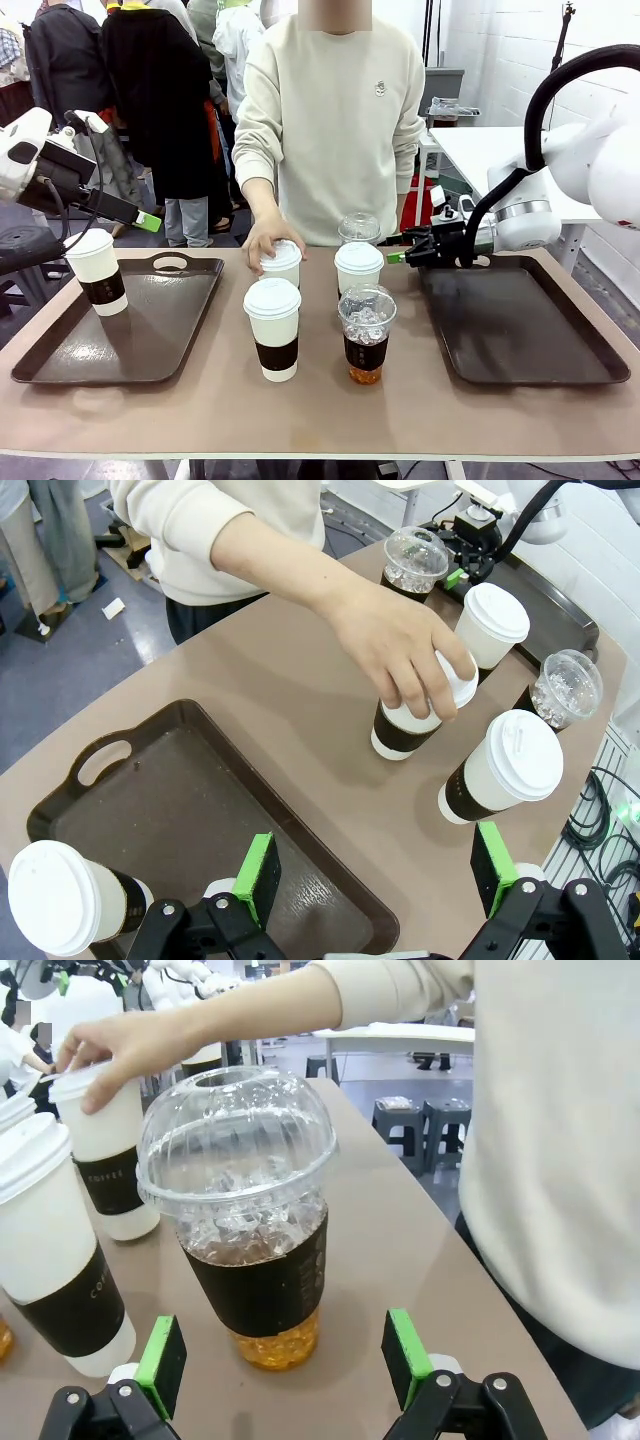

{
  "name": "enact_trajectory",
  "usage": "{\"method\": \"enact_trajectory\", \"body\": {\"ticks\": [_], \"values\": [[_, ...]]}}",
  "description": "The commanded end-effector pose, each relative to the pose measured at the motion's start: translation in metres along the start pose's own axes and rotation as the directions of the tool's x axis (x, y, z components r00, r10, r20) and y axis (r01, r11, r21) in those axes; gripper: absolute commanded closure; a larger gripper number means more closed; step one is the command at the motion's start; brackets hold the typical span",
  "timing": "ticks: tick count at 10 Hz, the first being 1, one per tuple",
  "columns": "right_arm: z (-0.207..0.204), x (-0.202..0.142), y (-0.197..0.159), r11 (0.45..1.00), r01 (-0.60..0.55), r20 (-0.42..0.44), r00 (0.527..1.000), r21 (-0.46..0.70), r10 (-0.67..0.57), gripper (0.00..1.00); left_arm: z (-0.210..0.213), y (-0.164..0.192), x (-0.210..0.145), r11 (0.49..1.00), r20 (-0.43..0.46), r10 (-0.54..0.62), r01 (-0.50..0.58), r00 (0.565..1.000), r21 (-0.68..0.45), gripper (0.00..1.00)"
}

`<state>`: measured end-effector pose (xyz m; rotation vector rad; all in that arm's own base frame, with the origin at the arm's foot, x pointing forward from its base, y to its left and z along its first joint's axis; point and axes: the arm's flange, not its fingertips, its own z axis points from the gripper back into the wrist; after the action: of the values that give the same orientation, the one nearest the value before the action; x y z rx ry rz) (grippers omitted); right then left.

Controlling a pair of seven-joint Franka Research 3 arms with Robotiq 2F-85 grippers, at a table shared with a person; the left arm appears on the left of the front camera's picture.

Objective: Distribute the coffee onto the tray.
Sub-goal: Pick up one iced Americano and place it on the right Handle tray.

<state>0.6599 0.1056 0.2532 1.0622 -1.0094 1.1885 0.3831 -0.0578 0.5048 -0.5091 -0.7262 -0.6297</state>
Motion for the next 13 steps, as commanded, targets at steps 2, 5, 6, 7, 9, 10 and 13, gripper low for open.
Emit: {"method": "enact_trajectory", "body": {"ticks": [2, 5, 6, 7, 9, 10, 13], "values": [[-0.013, -0.004, -0.012, 0.999, 0.002, -0.007, 1.000, 0.039, -0.002, 0.00, 0.000, 0.001, 0.000, 1.000, 0.005, 0.011, -0.011, 1.000, -0.010, 0.00], [-0.023, -0.007, -0.016, 0.997, 0.009, 0.000, 1.000, 0.074, -0.009, 0.00, 0.000, 0.001, 0.000, 1.000, 0.005, 0.011, -0.011, 1.000, -0.010, 0.00], [-0.027, -0.008, -0.017, 0.997, 0.013, -0.003, 1.000, 0.080, -0.013, 0.00, 0.000, 0.001, 0.000, 1.000, 0.005, 0.011, -0.011, 1.000, -0.010, 0.00], [-0.029, -0.006, -0.017, 0.995, 0.016, 0.001, 1.000, 0.094, -0.016, 0.00, 0.000, 0.001, 0.000, 1.000, 0.005, 0.011, -0.011, 1.000, -0.010, 0.00], [-0.034, -0.004, -0.017, 0.994, 0.015, 0.005, 1.000, 0.104, -0.015, 0.00, 0.000, 0.001, 0.000, 1.000, 0.005, 0.011, -0.011, 1.000, -0.010, 0.00], [-0.037, -0.003, -0.017, 0.993, 0.018, 0.006, 1.000, 0.113, -0.019, 0.00, 0.000, 0.001, 0.000, 1.000, 0.005, 0.011, -0.011, 1.000, -0.010, 0.00], [-0.049, 0.001, -0.017, 0.989, 0.024, 0.003, 1.000, 0.145, -0.024, 0.00, 0.000, 0.001, 0.000, 1.000, 0.005, 0.011, -0.011, 1.000, -0.010, 0.00]]}}
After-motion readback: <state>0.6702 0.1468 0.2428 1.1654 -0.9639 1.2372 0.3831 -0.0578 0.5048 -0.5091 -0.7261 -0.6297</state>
